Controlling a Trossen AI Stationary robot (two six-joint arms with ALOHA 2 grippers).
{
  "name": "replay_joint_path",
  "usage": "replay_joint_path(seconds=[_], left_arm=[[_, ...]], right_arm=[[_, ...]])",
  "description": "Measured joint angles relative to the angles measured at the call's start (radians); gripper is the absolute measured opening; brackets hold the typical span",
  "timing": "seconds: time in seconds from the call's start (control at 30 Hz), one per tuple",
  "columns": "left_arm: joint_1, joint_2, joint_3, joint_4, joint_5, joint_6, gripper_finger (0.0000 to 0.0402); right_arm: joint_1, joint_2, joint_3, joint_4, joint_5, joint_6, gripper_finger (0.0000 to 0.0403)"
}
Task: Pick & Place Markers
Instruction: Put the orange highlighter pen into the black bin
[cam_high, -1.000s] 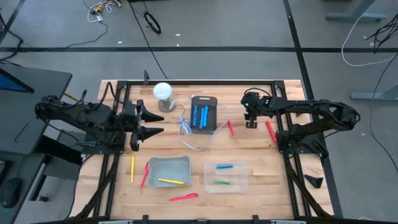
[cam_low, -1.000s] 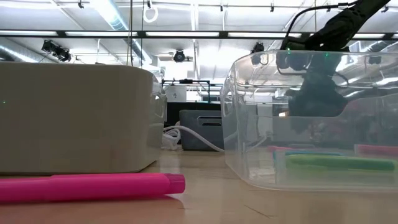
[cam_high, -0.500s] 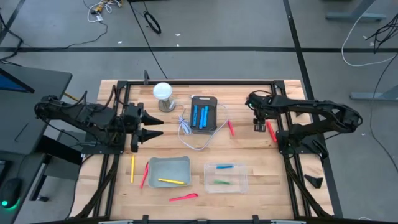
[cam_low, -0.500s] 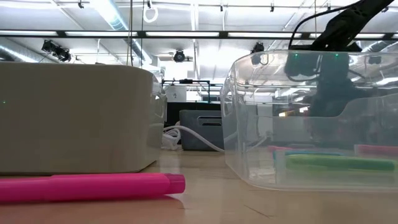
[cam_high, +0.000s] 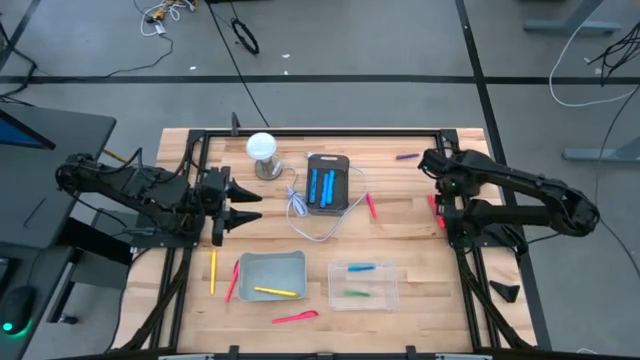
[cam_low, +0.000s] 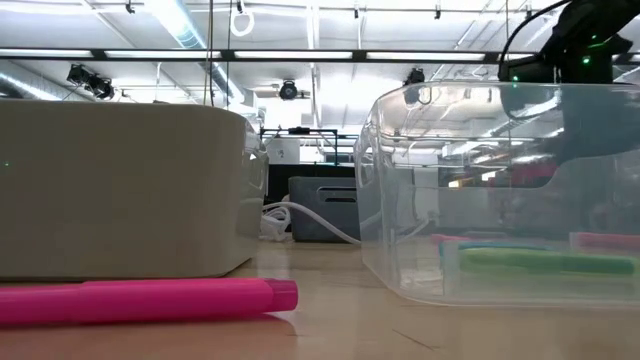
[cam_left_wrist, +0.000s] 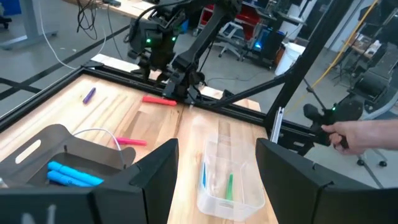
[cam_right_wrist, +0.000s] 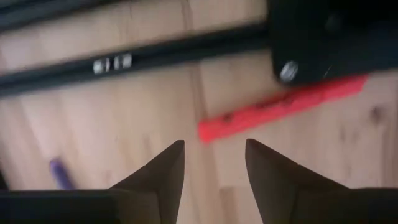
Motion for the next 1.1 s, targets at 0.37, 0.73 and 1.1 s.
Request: replay_joint_path(seconds=[0.37, 0.73, 1.1], left_arm=[[0.000, 0.000, 0.000, -0.007, 0.000, -0.013, 0.0220], [0.000, 0.000, 0.000, -0.042, -0.001, -0.015, 0.0220], [0.000, 0.000, 0.000, -0.085, -0.001, -0.022, 0.0220]], right_arm=[[-0.005, 0.044, 0.001, -0.002, -0.070, 0.009, 0.0171], [-0.010, 0.113, 0.001, -0.008, -0.097, 0.012, 0.0171], [0.005, 0.217, 0.000, 0.009, -0.116, 0.020, 0.0171]])
